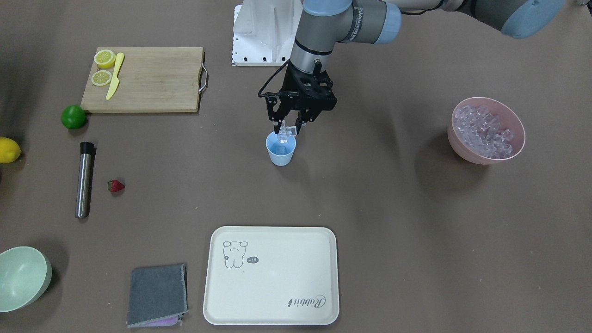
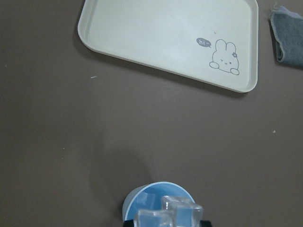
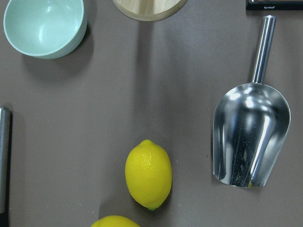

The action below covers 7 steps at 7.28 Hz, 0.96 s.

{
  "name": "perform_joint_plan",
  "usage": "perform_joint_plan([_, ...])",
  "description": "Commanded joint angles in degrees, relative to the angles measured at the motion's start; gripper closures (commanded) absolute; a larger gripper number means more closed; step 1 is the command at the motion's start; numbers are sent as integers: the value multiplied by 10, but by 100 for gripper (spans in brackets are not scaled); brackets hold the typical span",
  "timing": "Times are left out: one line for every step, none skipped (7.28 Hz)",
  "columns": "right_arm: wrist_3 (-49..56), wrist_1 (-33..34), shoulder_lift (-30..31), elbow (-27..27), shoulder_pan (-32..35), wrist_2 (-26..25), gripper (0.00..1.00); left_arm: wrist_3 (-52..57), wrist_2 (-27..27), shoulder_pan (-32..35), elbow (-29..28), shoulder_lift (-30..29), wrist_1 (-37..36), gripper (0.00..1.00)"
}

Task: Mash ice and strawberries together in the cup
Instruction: 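Carry the ice cube with the left gripper toward the light-blue cup, then open the left gripper to drop the cube into the cup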

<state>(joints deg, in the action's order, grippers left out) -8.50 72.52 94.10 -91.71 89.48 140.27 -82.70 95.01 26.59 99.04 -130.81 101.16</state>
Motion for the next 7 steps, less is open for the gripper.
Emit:
perform_joint_plan([1, 0, 0, 0, 1, 0, 0, 0, -6, -10, -17, -6, 2, 100])
perform_joint_plan([1, 0, 1, 0, 1, 0, 0, -1, -6, -13, -19, -5, 7, 100])
perform_joint_plan([0, 0, 1, 0, 0, 1, 0, 0, -6, -14, -19, -5, 10, 100])
perform_joint_plan([0, 0, 1, 0, 1, 1, 0, 1, -6, -14, -19, -3, 10, 100])
perform_joint_plan([0, 0, 2, 1, 1, 1, 0, 1, -6, -14, -20, -3, 10, 100])
perform_joint_plan([0, 0, 2, 1, 0, 1, 0, 2, -6, -13, -22, -2, 10, 100])
perform_joint_plan([0, 1, 1, 1, 0, 1, 0, 2, -6, -13, -24, -1, 10, 100])
